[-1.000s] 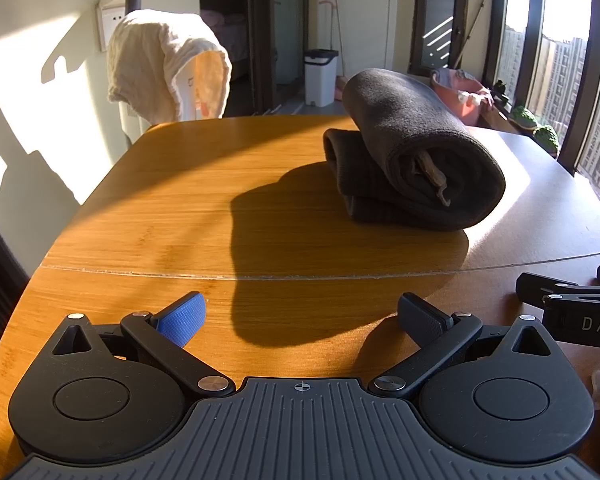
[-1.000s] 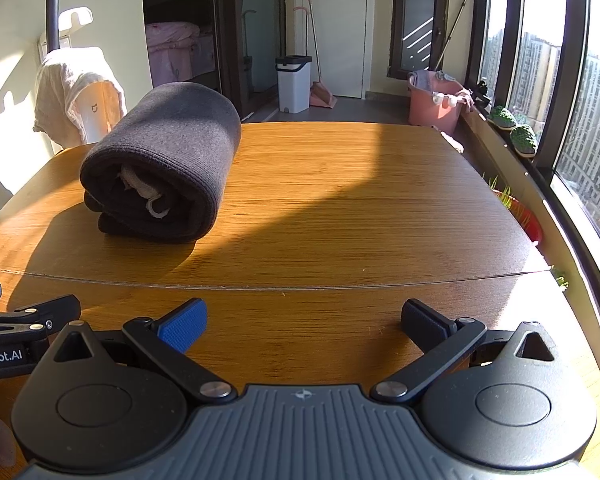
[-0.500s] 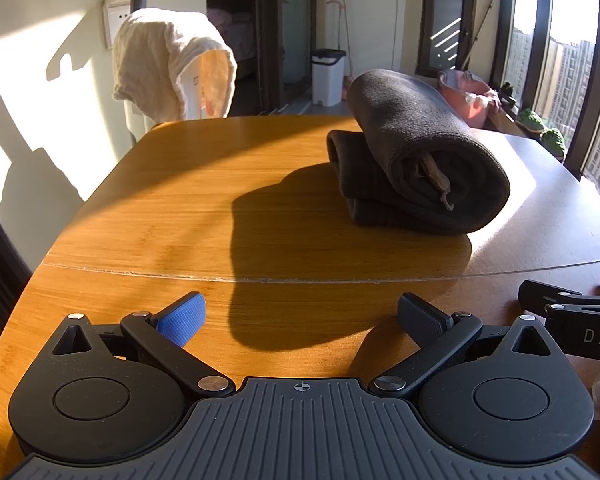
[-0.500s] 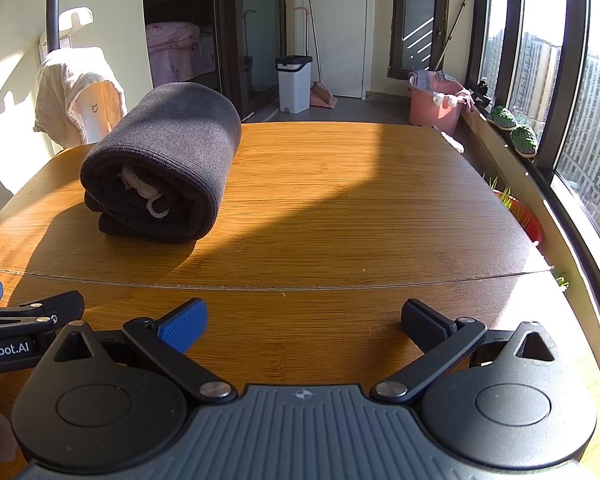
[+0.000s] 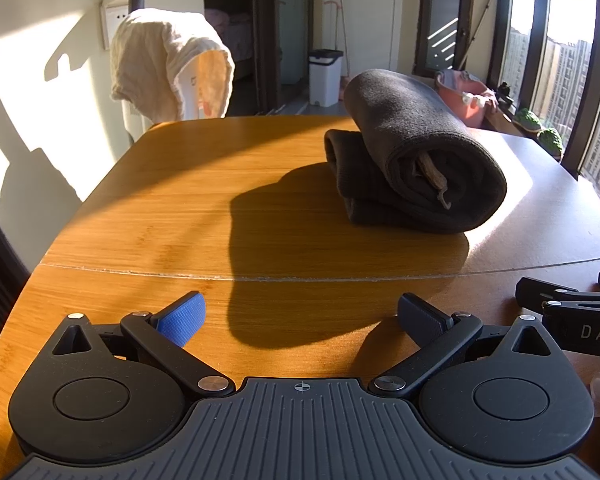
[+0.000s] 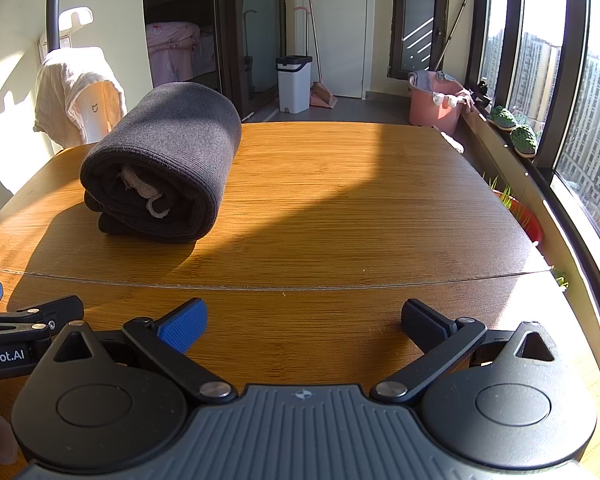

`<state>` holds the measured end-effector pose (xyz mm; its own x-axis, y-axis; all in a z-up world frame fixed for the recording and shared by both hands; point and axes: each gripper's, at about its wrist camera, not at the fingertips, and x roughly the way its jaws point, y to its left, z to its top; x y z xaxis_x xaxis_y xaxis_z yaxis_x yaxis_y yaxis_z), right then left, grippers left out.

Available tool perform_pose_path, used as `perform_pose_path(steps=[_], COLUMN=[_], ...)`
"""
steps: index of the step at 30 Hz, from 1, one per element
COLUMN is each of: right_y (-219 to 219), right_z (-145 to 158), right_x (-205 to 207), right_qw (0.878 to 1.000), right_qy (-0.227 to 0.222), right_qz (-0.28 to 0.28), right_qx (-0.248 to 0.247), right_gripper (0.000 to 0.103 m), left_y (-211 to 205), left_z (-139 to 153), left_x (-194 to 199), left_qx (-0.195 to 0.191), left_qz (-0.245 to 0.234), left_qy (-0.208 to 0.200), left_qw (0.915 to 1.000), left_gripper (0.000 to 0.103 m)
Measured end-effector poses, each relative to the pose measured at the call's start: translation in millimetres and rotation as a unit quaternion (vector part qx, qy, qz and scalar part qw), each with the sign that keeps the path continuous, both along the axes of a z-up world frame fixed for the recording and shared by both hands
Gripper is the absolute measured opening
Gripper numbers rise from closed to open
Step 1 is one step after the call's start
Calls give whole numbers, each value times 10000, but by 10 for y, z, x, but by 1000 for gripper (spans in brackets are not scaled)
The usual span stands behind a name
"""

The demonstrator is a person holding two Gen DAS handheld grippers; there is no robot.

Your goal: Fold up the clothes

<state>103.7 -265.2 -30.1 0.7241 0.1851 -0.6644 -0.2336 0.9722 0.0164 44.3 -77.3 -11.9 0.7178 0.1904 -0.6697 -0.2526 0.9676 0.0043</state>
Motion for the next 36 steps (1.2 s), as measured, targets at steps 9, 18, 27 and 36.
perform_pose_path(steps=[9,18,27,36], right_y=[4,17,26,26], right_z=[1,2,1,1], right_x=[1,4,5,5], right_qw=[10000,10000,10000,10000], right_qy=[0,0,0,0], right_qz=[6,5,9,9], right_qx=[2,2,1,2], right_gripper=[103,103,103,103], left_y=[-25,-25,-22,-22], left_z=[-7,-10,-8,-7], left_x=[4,6,10,12], left_qx=[42,46,49,49], left_qz=[23,32,26,25], left_qy=[-5,-17,-9,-9], left_qw=[10000,10000,10000,10000], left_gripper=[103,103,103,103])
